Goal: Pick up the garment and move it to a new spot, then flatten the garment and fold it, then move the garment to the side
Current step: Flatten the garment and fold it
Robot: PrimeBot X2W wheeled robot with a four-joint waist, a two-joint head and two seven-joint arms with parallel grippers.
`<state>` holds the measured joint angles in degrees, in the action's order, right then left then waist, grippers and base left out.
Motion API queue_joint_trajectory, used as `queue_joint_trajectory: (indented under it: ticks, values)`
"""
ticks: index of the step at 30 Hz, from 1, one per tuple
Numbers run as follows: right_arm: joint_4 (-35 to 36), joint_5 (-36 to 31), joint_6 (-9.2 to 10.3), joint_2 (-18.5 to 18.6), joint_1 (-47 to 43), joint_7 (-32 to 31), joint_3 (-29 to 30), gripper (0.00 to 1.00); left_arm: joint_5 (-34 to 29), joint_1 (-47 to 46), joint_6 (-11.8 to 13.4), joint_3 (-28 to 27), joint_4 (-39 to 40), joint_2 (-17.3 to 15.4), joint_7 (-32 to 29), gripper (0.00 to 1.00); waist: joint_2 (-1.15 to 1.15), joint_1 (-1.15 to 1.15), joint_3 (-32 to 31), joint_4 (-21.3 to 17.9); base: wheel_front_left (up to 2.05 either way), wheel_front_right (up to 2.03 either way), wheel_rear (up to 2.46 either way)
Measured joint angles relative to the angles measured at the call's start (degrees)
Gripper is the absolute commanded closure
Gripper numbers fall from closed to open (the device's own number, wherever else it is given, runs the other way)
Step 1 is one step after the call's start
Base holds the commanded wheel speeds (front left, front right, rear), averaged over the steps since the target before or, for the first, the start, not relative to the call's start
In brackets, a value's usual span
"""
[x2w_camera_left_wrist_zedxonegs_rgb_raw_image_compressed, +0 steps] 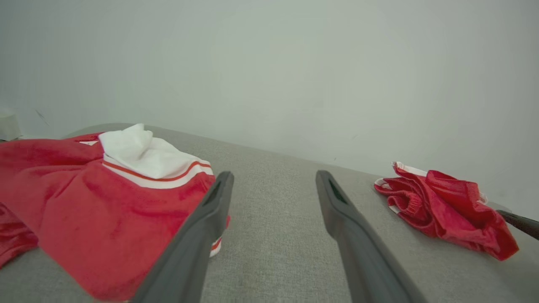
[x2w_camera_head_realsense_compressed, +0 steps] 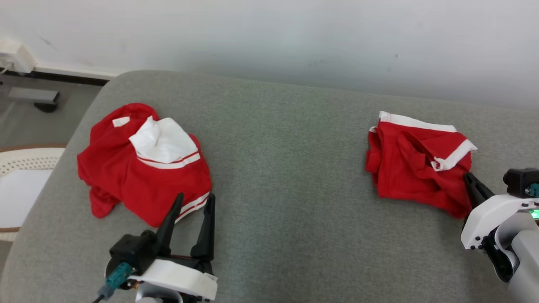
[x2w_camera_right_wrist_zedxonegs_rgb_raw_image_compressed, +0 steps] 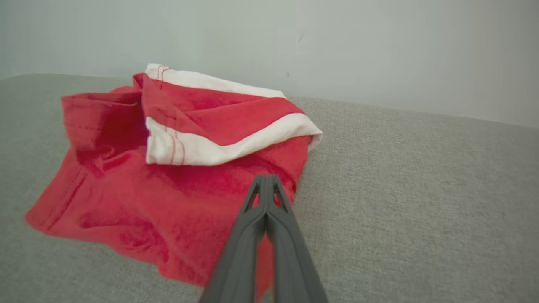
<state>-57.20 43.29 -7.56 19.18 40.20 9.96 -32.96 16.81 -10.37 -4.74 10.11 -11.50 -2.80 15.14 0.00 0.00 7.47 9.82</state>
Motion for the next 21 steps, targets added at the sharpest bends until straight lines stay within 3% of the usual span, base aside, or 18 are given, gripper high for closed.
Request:
queue_joint_trajectory:
  ticks: [7, 16, 21]
  values:
    - [-4.05, -0.2, 0.01, -0.15, 3.81, -3.45, -1.43, 1.0, 1.03, -1.54, -0.09, 1.14, -0.1, 0.01, 0.0, 0.0, 0.0, 0.0, 3.11, 4.13, 0.0, 0.0, 0.0]
    - [-7.28, -2.61, 0.01, 2.04, 14.06, -1.58, -2.29, 1.0, 3.92, -2.98, 0.74, 3.8, -0.11, -0.01, -0.01, 0.0, 0.0, 0.01, 7.2, 9.82, 0.0, 0.0, 0.0]
    - [-9.34, -4.49, 0.01, 1.33, 19.68, -0.85, -3.16, 1.0, 5.5, -3.78, 1.26, 4.74, 0.38, 0.0, -0.01, 0.0, 0.0, 0.01, 9.64, 12.4, 0.0, 0.0, 0.0]
